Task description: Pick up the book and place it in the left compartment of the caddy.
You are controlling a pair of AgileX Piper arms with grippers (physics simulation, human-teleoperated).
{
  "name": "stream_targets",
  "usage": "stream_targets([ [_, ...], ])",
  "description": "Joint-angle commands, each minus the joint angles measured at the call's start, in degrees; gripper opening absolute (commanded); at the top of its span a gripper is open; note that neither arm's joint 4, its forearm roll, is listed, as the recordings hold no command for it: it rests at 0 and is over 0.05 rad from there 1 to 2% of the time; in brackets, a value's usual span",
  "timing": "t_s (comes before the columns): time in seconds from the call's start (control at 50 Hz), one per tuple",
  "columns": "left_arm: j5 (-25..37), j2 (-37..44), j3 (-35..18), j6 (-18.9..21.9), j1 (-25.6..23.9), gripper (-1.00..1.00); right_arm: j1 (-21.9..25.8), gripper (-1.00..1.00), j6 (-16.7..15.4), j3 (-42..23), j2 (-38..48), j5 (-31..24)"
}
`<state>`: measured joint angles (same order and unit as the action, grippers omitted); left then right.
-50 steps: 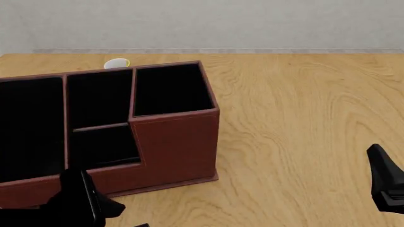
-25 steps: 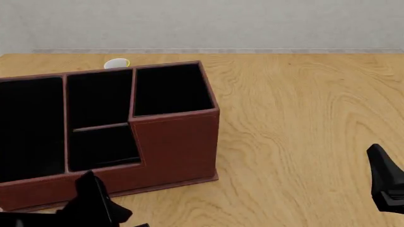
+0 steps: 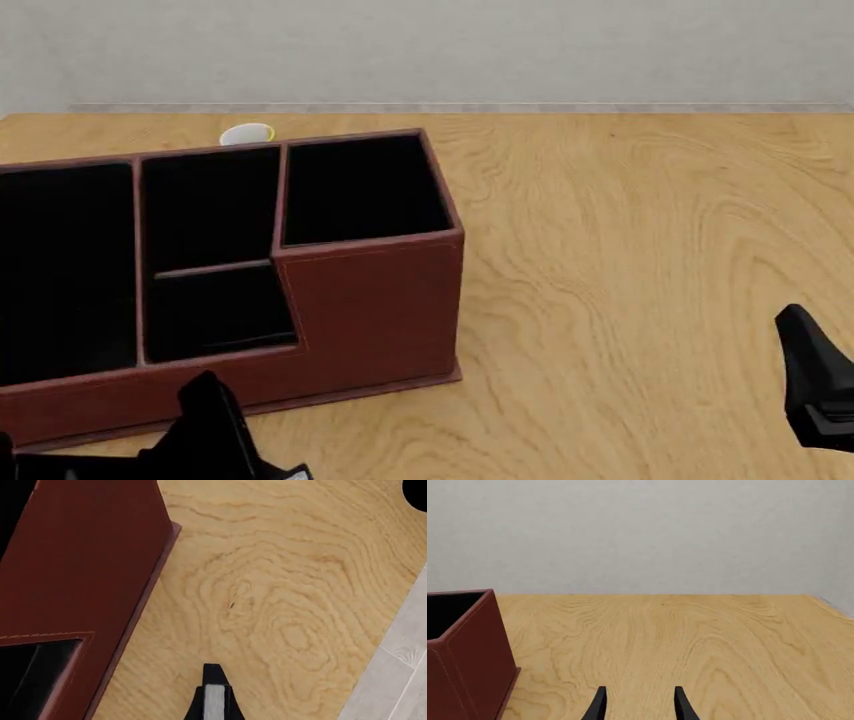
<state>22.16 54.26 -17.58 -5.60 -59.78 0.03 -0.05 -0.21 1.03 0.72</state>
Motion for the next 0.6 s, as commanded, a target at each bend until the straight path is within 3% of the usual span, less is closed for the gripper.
stream_targets([
  [0.02, 0.00, 0.67, 0.22, 0.71, 0.37, -1.00, 0.00, 1.00, 0.03, 0.03, -0.27, -0.19],
  [0.24, 5.04, -1.83, -2.35, 2.73, 1.33, -1.00, -0.01, 1.00, 0.03, 0.03, -0.26, -0.19],
  [0.34, 10.19, -5.54, -5.04, 3.98, 2.47, -1.00, -0.02, 1.00, 0.04, 0.03, -0.25, -0.19],
  [0.4, 13.57, -7.64, -7.81, 1.21, 2.30, -1.00, 0.02, 1.00, 0.04, 0.03, -0.24, -0.19],
  [0.44, 16.38, -10.25, -8.57, 4.21, 5.18, -1.00, -0.01, 1.00, 0.04, 0.03, -0.27, -0.19],
  [0.6, 22.40, -14.07, -12.12, 3.48, 6.64, -1.00, -0.01, 1.00, 0.02, 0.03, -0.24, -0.19],
])
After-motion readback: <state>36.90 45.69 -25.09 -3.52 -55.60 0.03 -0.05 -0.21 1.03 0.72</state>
